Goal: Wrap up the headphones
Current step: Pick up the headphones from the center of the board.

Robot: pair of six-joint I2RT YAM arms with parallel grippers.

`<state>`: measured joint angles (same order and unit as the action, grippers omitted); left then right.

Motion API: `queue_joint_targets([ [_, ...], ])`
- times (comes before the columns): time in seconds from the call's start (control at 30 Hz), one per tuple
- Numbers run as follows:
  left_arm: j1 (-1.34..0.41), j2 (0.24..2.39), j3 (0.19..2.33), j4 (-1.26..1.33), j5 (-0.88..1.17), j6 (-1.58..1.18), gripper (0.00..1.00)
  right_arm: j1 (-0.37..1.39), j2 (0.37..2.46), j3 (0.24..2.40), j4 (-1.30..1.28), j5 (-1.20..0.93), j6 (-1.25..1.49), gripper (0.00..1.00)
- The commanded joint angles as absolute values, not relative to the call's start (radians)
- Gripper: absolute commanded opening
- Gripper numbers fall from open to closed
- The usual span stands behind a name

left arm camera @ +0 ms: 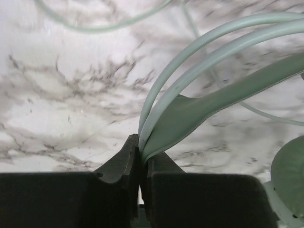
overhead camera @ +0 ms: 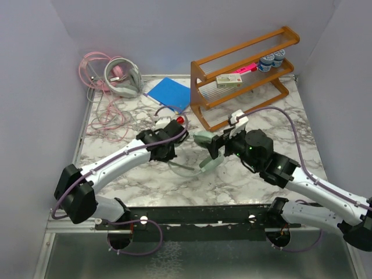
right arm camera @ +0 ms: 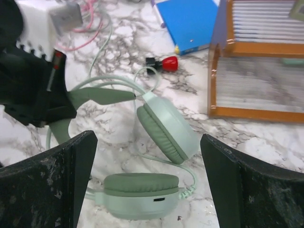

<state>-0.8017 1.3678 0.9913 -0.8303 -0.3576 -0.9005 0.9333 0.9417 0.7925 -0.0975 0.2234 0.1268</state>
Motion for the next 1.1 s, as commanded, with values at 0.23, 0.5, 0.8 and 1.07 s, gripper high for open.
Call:
queue_joint_targets([
  [0.23,-0.792,1.333,1.633,-1.144,-0.485,-0.507,0.00,0.891,0.740,0.916,-0.228,0.482,0.147,1.00],
  [0.5,-0.782,1.391,1.925,-1.237,-0.502,-0.429,0.00,0.891,0.559,0.875,-0.177,0.421,0.077,1.00],
  [0.8,-0.782,1.415,2.127,-1.259,-0.417,-0.431,0.00,0.891,0.529,0.646,0.046,0.238,0.043,1.00],
  [1.07,-0.782,1.344,2.109,-1.234,-0.349,-0.503,0.00,0.891,0.584,0.380,0.411,0.149,0.066,1.00],
])
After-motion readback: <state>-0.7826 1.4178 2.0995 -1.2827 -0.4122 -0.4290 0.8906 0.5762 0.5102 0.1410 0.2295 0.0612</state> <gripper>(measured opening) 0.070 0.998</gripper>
